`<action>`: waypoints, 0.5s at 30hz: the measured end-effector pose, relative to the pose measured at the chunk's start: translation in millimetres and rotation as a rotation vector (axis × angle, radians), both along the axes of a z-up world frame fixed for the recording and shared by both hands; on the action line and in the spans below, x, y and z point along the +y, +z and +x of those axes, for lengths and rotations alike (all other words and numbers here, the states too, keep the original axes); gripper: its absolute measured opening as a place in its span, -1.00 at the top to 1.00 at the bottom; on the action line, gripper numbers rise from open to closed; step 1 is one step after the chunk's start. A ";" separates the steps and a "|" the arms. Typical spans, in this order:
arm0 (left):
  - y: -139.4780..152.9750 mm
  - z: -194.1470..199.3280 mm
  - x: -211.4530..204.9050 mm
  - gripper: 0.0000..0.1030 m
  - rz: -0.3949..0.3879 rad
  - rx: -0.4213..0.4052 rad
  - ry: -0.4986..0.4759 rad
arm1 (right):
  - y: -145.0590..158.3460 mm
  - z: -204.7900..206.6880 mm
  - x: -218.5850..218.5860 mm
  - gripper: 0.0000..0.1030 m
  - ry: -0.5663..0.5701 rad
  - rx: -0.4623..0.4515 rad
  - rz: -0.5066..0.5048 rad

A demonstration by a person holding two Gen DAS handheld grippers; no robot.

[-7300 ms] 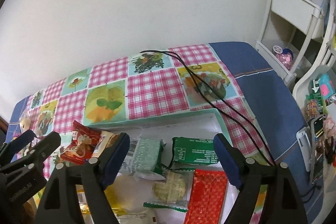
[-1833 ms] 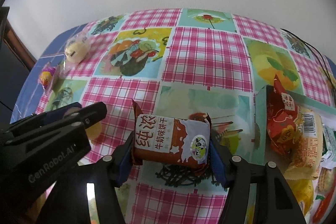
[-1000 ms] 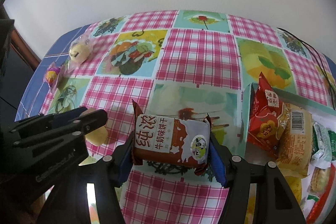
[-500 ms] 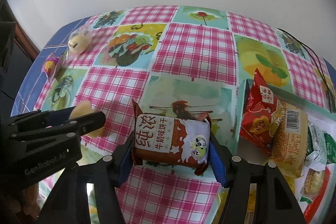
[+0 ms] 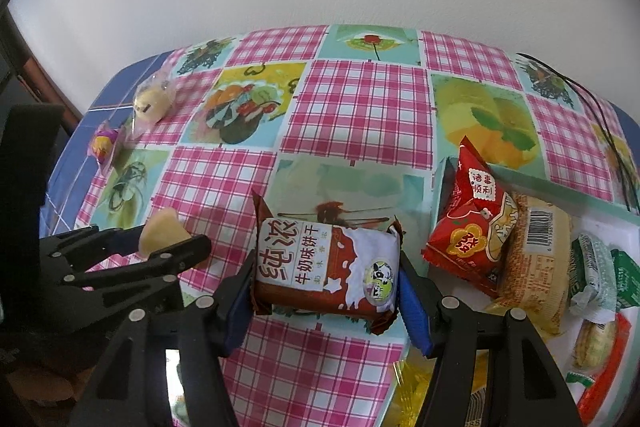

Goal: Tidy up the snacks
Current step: 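Carry the jelly cup and biscuit packet over the box lid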

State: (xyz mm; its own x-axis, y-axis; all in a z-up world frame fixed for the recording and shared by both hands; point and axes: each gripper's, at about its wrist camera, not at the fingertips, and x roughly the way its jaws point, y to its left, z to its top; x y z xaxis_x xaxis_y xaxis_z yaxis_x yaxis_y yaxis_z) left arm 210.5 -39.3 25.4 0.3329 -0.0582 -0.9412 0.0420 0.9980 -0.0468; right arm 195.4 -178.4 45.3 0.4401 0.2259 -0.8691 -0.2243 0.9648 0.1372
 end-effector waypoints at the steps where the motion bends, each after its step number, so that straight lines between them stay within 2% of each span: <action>1: -0.6 -0.7 -1.7 0.10 0.017 -0.005 -0.010 | -0.7 0.2 0.4 -0.28 0.001 0.002 0.001; 5: -2.0 -1.8 -2.8 0.11 0.056 -0.023 -0.014 | -2.3 -0.2 0.7 -0.28 0.001 0.006 0.003; 8: -1.3 -0.5 -1.3 0.13 0.057 -0.026 0.001 | -3.2 0.6 0.1 -0.28 0.000 0.008 0.006; 15: 13.8 0.4 9.0 0.22 0.009 -0.078 0.061 | 2.6 0.3 -1.5 -0.28 0.001 -0.003 0.038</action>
